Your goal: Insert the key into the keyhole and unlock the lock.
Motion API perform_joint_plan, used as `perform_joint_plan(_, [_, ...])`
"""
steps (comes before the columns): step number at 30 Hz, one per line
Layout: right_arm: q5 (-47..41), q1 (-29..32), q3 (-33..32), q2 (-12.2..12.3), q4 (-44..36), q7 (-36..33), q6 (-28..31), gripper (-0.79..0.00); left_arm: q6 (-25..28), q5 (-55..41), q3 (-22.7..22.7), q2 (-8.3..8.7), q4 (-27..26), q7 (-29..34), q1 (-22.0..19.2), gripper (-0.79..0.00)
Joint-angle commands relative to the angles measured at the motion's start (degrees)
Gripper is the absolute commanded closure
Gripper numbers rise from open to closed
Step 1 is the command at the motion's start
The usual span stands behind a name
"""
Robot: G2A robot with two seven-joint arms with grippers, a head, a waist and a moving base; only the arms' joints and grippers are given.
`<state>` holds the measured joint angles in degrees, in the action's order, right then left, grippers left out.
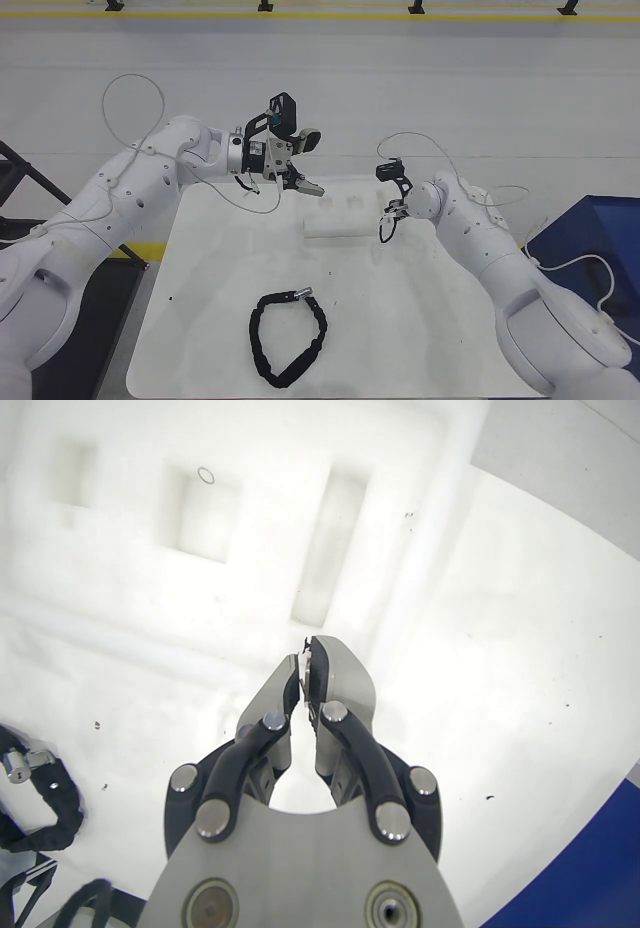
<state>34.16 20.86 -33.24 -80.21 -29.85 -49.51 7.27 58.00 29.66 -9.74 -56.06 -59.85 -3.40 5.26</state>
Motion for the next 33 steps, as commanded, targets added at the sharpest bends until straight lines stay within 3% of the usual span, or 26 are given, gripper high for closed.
perform_joint_plan(1, [-0.26,-0.20,-0.78,0.39,-0.98,-1.00,0.56,0.000,0.00,-0.01,0.00,0.00,0.00,0.01,0.00,-0.785])
perform_joint_plan(8, [-0.45,0.53,-3.92,2.54,-7.88,-5.30,1.84,0.000,0.00,-0.01,0.00,0.00,0.00,0.01,0.00,-0.785])
perform_joint_plan(15, [1.25,4.30,-9.72,6.54,-22.00,-9.91,1.89,0.000,0.00,-0.01,0.00,0.00,0.00,0.01,0.00,-0.785])
perform_joint_plan(21, [1.61,11.35,-18.76,10.81,-38.07,-13.71,1.02,0.000,0.00,-0.01,0.00,0.00,0.00,0.01,0.00,-0.785])
perform_joint_plan(25, [-3.34,18.38,-27.29,13.41,-47.81,-15.48,2.00,0.000,0.00,-0.01,0.00,0.00,0.00,0.01,0.00,-0.785])
perform_joint_plan(33, [-15.79,29.01,-40.15,16.10,-57.03,-14.18,5.25,0.000,0.00,-0.01,0.00,0.00,0.00,0.01,0.00,-0.785])
